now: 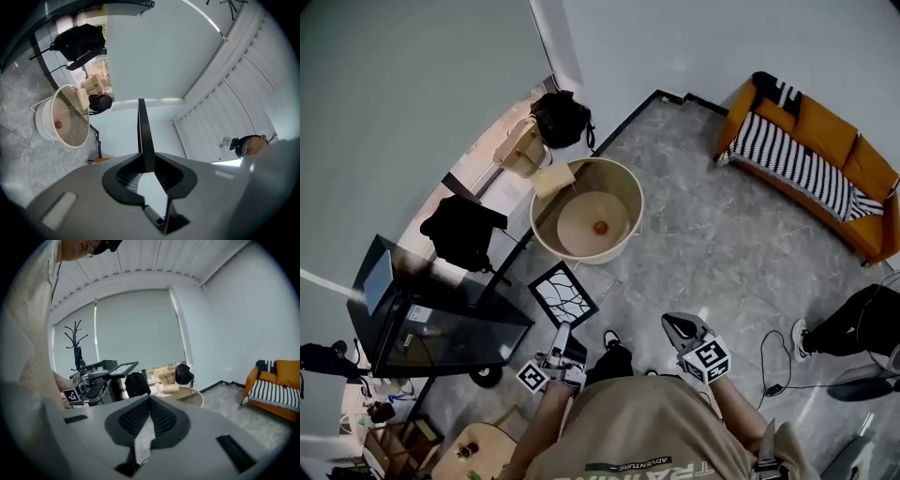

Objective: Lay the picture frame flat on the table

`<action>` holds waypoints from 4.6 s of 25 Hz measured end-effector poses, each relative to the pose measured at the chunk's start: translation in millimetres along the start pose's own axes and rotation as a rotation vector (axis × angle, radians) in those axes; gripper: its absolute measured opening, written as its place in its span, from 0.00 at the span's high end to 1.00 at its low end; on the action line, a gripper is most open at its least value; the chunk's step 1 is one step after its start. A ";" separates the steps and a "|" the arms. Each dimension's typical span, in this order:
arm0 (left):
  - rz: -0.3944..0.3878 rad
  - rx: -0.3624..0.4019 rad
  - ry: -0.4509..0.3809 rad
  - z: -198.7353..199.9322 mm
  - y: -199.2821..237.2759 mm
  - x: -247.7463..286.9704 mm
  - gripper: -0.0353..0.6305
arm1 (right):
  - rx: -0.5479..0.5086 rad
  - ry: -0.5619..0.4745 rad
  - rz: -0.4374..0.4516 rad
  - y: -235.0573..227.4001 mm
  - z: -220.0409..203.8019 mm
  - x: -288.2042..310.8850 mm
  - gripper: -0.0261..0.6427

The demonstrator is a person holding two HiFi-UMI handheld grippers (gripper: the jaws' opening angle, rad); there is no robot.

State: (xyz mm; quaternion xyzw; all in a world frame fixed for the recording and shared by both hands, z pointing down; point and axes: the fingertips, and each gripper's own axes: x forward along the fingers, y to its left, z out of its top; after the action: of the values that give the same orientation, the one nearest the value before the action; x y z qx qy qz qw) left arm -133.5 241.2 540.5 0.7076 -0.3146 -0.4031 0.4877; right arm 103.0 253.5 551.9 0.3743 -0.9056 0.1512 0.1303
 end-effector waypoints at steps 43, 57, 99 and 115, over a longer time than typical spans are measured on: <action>0.031 -0.036 0.095 181.7 132.9 268.8 0.84 | -0.013 -0.046 0.033 -201.7 147.2 296.9 0.95; 0.087 -0.063 0.044 200.5 202.1 362.4 0.84 | -0.051 0.058 0.121 -270.3 151.5 351.3 0.95; 0.436 -0.309 0.138 163.2 585.8 336.5 0.84 | 0.088 0.226 0.069 -261.2 51.6 391.9 0.95; 0.547 -0.346 0.173 154.6 615.7 314.7 0.84 | 0.138 0.248 0.066 -253.8 39.8 400.9 0.95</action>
State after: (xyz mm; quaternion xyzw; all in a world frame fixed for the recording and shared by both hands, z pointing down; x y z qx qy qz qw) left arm -150.9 -291.2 1007.8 0.5352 -0.3774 -0.2431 0.7155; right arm 5.3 -188.3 700.0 0.3309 -0.8818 0.2624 0.2099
